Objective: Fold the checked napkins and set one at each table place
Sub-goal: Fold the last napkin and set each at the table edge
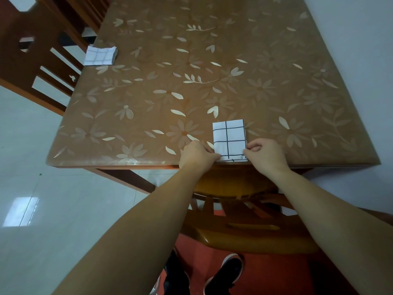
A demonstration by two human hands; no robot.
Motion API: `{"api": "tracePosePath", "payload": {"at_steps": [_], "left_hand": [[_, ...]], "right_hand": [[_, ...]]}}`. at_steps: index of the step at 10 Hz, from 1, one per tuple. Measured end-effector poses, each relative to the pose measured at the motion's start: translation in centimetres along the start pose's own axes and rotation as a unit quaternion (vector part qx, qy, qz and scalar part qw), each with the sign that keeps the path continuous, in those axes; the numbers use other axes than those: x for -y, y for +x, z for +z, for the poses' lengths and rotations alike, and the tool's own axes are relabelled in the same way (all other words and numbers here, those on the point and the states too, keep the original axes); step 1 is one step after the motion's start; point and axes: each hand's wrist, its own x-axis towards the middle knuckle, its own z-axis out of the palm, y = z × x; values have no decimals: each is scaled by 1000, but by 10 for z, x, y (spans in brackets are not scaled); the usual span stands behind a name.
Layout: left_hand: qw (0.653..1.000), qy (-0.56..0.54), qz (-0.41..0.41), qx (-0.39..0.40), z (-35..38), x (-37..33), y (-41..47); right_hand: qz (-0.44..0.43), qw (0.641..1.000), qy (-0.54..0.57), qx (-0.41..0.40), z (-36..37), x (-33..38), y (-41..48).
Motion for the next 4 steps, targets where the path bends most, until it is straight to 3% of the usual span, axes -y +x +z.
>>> {"api": "tracePosePath", "payload": {"at_steps": [4], "left_hand": [[994,80,63,-28,-17,-8,-11]], "right_hand": [[14,1000,16,1,-12,8,-6]]}}
